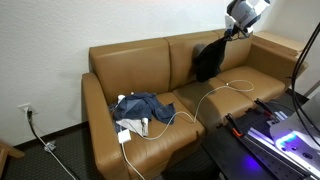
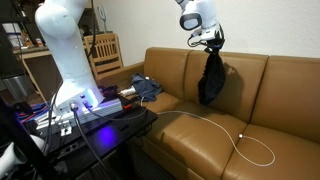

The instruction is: Move the black clothing and the jean trousers to the right

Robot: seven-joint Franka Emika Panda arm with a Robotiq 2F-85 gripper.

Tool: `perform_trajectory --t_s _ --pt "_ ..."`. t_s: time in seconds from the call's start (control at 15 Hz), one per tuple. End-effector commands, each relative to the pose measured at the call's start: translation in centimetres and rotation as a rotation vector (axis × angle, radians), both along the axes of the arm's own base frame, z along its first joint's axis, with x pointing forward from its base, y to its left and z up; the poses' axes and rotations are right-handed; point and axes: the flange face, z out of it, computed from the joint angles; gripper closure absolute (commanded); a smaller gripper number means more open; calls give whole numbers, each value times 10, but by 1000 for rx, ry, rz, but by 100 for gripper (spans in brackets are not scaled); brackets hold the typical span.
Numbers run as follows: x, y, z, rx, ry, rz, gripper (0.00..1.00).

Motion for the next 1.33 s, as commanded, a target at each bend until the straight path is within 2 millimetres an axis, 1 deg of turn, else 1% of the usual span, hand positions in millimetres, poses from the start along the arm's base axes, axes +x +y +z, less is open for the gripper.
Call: perform_trajectory --t_s 0.0,0.07,0.2,0.27,0.33,0.4,0.47,0.67,0.73,0.8,0.87,0.93,1.0,1.07,1.13,1.27 --pt "22 -16 -50 153 14 -134 100" --pt "27 -15 -69 188 35 -178 77" --pt "33 -13 -88 244 37 -282 68" --pt "37 -12 -85 255 17 -337 61" --pt "41 -12 -78 256 -16 -384 53" --pt "47 -1 -59 179 -75 -383 45" --pt "52 23 -39 96 -89 -330 38" --pt "70 80 -7 -57 -147 -206 16" --pt "75 93 5 -102 -172 -163 10" --pt "76 100 19 -154 -206 -136 3" --pt "76 105 34 -205 -249 -119 0" --pt "72 99 51 -259 -298 -131 0" --pt "71 93 55 -251 -272 -108 0" --pt "76 95 56 -246 -257 -48 0" --pt "77 107 44 -239 -209 20 0" --pt "81 141 28 -203 -189 112 0"
